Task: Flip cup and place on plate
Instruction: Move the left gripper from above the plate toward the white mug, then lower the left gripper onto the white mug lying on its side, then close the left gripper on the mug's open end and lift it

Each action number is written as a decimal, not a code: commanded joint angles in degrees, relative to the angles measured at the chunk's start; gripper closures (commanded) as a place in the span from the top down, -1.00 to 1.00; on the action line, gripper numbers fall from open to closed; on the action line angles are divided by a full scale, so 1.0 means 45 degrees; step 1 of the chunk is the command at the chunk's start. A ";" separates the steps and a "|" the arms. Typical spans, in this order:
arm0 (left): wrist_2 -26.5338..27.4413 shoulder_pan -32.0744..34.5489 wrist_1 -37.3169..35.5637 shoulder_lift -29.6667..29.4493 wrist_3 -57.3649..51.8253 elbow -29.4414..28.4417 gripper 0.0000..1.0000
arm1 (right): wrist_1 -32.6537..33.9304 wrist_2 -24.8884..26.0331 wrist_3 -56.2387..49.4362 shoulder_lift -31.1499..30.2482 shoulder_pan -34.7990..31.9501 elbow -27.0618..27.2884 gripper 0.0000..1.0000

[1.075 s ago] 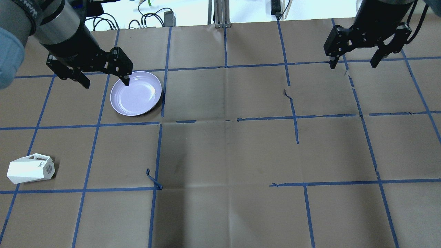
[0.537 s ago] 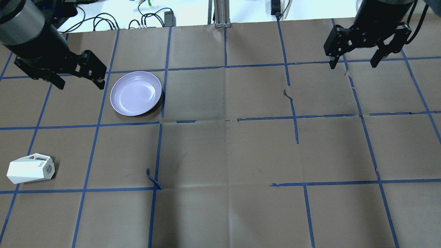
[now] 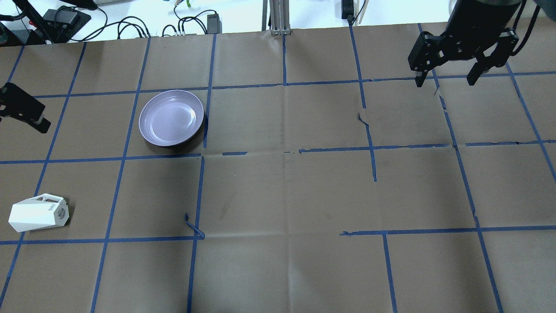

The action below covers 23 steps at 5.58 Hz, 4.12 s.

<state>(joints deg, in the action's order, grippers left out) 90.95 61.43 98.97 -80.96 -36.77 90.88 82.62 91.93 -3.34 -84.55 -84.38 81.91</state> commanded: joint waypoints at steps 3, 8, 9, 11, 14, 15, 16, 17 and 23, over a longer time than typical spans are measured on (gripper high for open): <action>0.0021 -0.5576 0.0156 -0.0406 -0.6580 0.0468 0.96 | 0.0000 0.0000 0.0000 0.0000 0.0000 0.0000 1.00; -0.1273 -0.7828 -0.0861 -0.4088 -0.8274 0.0120 0.97 | 0.0000 0.0000 0.0000 0.0000 0.0000 0.0000 1.00; -0.1943 -0.7985 -0.0880 -0.5221 -0.8254 0.0098 0.97 | 0.0000 0.0000 0.0000 0.0000 0.0000 0.0000 1.00; -0.2958 -0.7987 -0.0881 -0.6537 -0.8254 0.0194 0.97 | 0.0000 0.0000 0.0000 0.0000 0.0000 0.0000 1.00; -0.3649 -0.8240 -0.0939 -0.8527 -0.9399 0.0078 0.97 | 0.0000 0.0000 0.0000 0.0000 0.0000 0.0000 1.00; -0.4094 -0.8299 -0.0804 -0.8630 -0.9407 0.0213 0.97 | 0.0000 0.0000 0.0000 0.0000 0.0000 0.0000 1.00; -0.4311 -0.8319 -0.0416 -0.8631 -0.9445 0.0389 0.96 | 0.0000 0.0000 0.0000 0.0000 0.0000 0.0000 1.00; -0.4855 -0.8319 0.0632 -0.8670 -0.9504 0.0429 0.94 | 0.0000 0.0000 0.0000 0.0000 0.0000 0.0000 1.00; -0.5288 -0.8105 0.1695 -0.8225 -1.0034 0.0273 -1.00 | 0.0000 0.0000 0.0000 0.0000 0.0000 0.0000 1.00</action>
<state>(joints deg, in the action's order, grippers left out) 67.57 24.53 105.45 -119.59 -82.61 92.28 82.62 91.93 -3.34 -84.55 -84.37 81.92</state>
